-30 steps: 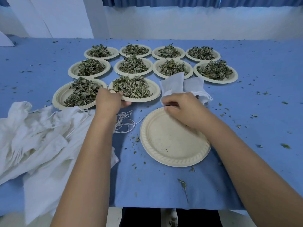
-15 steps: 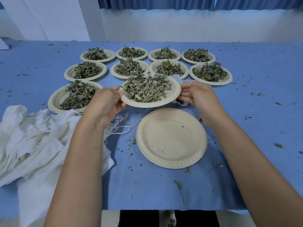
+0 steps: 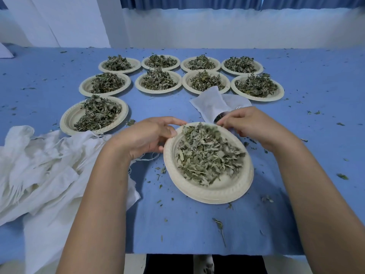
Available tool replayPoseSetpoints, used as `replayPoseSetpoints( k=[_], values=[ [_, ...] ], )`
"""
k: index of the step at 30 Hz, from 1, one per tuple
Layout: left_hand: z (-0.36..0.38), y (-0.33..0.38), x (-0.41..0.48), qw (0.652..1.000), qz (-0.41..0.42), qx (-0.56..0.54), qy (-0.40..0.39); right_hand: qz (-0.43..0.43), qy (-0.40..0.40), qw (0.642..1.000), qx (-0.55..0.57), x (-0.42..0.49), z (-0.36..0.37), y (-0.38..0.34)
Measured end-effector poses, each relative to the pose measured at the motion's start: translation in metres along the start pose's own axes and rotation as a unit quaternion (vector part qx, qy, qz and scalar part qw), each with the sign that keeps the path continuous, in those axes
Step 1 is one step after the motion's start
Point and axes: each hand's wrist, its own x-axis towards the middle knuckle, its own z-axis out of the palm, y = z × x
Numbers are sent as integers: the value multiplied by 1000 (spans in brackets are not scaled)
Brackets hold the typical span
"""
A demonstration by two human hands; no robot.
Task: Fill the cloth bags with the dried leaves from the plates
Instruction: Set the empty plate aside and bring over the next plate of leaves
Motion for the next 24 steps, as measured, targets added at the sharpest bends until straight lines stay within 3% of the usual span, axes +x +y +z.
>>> replayPoseSetpoints(
  k=[5,9,16,21,24],
  values=[
    [1,-3,3,998,-15,64,21,-1,-26,1000,3,0,3,1],
    [4,-6,7,985,11,153,73,7,-60,998,-12,2,6,4],
    [3,-11,12,968,51,206,131,-2,-71,997,14,5,13,7],
    [5,-15,18,919,98,262,276,-37,-77,996,30,7,28,6],
    [-9,-19,17,829,81,323,449,-60,-59,996,14,9,29,8]
  ],
)
